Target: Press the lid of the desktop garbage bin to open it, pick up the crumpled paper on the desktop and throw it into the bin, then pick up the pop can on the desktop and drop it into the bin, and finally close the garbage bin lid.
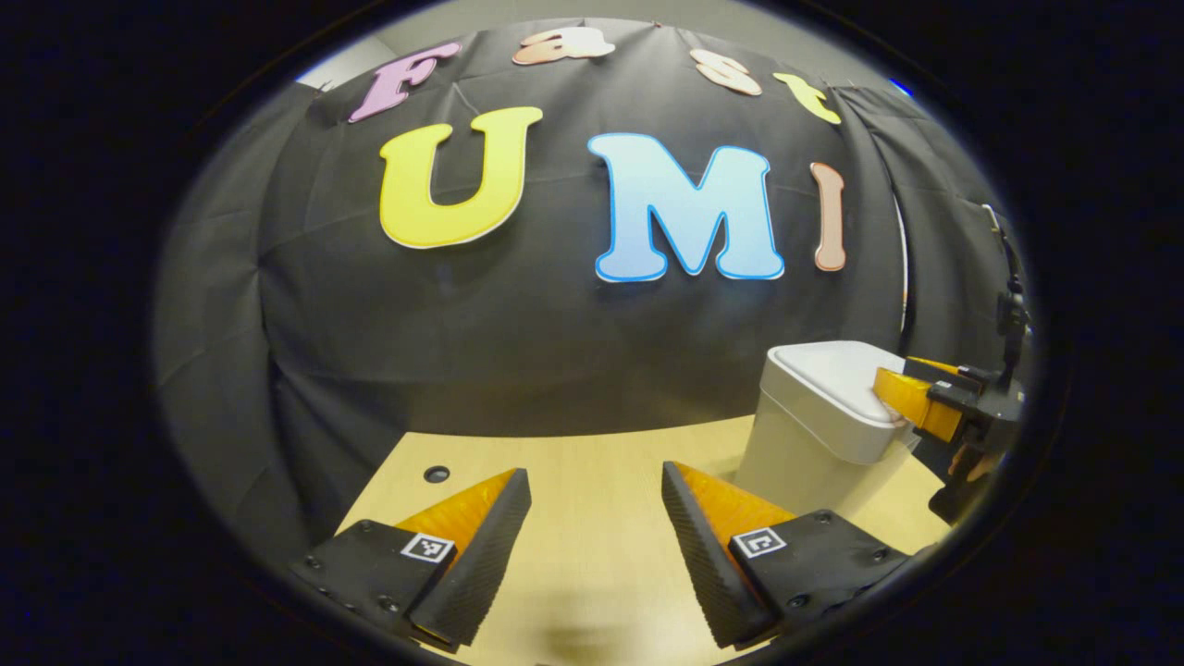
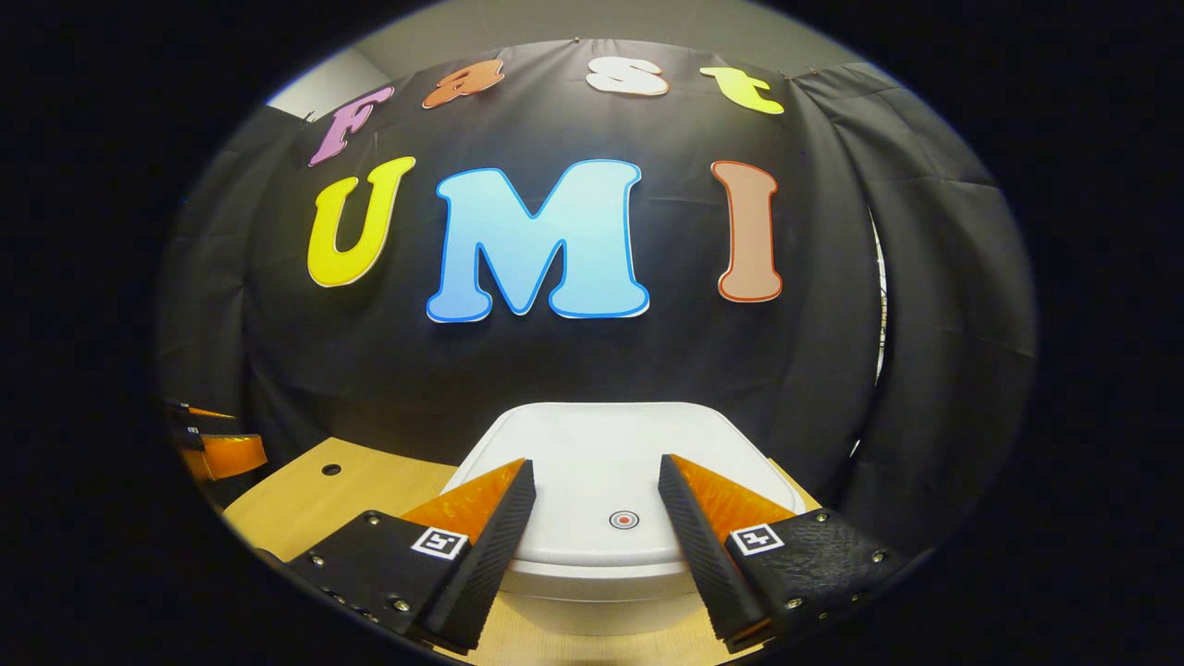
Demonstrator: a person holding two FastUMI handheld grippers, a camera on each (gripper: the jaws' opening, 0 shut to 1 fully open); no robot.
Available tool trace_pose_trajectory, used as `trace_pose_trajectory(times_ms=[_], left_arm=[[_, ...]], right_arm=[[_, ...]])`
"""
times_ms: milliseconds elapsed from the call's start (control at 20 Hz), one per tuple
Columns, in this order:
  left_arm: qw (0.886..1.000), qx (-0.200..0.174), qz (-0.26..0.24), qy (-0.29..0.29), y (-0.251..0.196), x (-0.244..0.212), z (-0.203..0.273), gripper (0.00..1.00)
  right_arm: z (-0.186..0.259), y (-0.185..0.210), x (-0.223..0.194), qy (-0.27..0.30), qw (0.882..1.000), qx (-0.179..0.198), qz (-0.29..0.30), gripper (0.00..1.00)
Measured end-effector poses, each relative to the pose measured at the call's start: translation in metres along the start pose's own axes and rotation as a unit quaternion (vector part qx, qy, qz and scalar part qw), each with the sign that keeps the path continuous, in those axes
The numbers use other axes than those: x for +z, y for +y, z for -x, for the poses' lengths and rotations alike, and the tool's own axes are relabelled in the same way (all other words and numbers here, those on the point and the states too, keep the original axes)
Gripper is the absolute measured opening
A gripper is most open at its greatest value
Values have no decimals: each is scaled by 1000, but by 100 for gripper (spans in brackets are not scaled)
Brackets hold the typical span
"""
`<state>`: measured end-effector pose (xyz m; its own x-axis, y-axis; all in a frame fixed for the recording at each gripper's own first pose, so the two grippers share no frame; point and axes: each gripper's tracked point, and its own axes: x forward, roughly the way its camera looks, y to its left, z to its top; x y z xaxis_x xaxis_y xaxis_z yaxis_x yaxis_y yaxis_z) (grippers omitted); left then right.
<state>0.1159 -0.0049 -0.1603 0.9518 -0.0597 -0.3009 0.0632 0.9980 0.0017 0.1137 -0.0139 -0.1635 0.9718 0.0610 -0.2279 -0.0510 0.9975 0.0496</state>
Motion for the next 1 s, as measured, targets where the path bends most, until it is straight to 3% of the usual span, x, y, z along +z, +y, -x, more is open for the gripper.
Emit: trace_pose_trajectory(times_ms=[600,1000], left_arm=[[1000,-5,1,-8,-7,7,8,93],[999,-9,2,-50,-18,43,23,94]], right_arm=[[4,-1,5,-12,1000,15,-22,87],[52,4,57,-59,998,10,-20,87]])
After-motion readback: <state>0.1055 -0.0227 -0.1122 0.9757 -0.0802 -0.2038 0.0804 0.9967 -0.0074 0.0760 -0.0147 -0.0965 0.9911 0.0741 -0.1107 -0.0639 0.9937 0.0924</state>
